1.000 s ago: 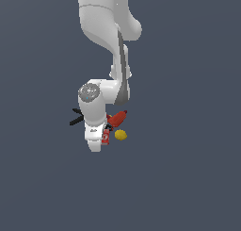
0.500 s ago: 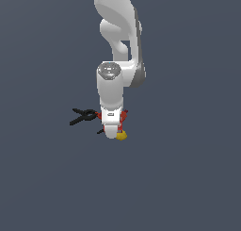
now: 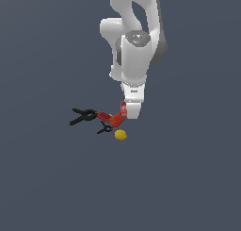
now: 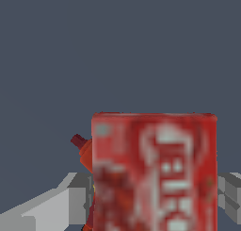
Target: Pick up a designated object from a clutter of objects.
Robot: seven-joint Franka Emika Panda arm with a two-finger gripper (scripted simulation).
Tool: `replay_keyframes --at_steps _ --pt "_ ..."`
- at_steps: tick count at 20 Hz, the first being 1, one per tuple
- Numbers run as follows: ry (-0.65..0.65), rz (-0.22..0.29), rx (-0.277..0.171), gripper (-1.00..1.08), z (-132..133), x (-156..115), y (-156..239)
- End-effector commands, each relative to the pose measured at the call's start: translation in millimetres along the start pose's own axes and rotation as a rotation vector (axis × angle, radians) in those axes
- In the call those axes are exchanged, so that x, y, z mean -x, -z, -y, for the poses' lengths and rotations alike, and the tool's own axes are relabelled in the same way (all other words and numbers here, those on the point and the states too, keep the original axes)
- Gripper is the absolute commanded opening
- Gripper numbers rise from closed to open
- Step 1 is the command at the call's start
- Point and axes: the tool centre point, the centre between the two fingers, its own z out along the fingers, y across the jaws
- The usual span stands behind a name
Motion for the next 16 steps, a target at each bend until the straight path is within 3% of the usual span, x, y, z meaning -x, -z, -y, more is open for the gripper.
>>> replay_keyframes --at_steps 1,16 --pt "0.0 0.001 -0.002 -1.0 11.3 -21.4 20.5" --pt "0.003 -0.005 -0.011 -1.0 66.7 -140.9 136.1"
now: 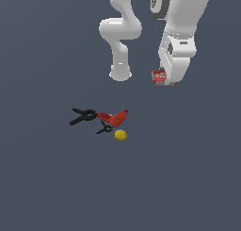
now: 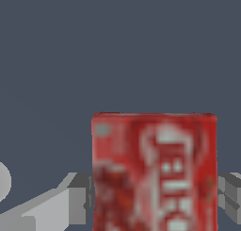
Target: Pick up a designated object from a clutter of objects.
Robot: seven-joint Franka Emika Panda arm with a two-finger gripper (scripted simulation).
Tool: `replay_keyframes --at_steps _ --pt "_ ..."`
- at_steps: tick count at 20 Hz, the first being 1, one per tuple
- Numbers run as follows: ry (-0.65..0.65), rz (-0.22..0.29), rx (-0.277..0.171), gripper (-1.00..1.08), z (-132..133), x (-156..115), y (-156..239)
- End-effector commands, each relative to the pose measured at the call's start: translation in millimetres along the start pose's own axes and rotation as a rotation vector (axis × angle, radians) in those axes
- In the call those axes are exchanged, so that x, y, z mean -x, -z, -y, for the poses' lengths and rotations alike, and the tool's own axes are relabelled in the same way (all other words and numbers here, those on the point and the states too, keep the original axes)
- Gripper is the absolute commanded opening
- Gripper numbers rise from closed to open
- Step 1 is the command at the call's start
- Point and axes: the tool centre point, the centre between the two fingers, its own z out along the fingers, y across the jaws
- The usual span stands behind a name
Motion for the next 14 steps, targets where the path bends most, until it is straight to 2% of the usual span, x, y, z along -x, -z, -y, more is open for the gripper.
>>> replay_keyframes --at_steps 1,8,14 --pt "-0.001 -0.001 -0.002 -1.0 7.7 -16.5 16.0" --pt "-0.001 -0.004 -0.004 -1.0 18.9 -47.5 45.7" --pt "-0.001 -0.005 -0.005 -1.0 20.5 -55.2 52.8"
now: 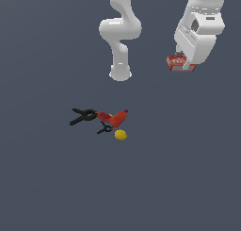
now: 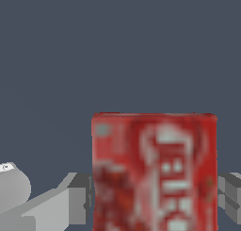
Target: Pick up a designated object from a clutter of objects.
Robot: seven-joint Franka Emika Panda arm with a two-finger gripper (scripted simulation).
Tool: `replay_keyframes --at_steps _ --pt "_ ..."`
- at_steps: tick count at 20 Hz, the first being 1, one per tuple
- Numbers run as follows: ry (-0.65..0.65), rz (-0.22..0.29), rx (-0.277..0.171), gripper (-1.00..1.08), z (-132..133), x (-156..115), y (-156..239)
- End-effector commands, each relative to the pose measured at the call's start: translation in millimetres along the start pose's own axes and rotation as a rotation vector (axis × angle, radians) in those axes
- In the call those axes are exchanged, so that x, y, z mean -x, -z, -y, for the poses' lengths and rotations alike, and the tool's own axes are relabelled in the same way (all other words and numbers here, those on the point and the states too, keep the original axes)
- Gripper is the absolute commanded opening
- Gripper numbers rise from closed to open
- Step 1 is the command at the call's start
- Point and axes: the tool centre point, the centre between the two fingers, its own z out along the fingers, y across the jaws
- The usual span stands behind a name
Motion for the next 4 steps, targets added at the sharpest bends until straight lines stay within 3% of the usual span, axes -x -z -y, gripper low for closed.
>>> replay_keyframes --at_steps 1,4 --pt "-0.001 0.0 -0.001 -1.0 -0.5 -0.2 0.4" --pt "-0.001 0.0 -0.001 -1.0 -1.6 1.5 -1.4"
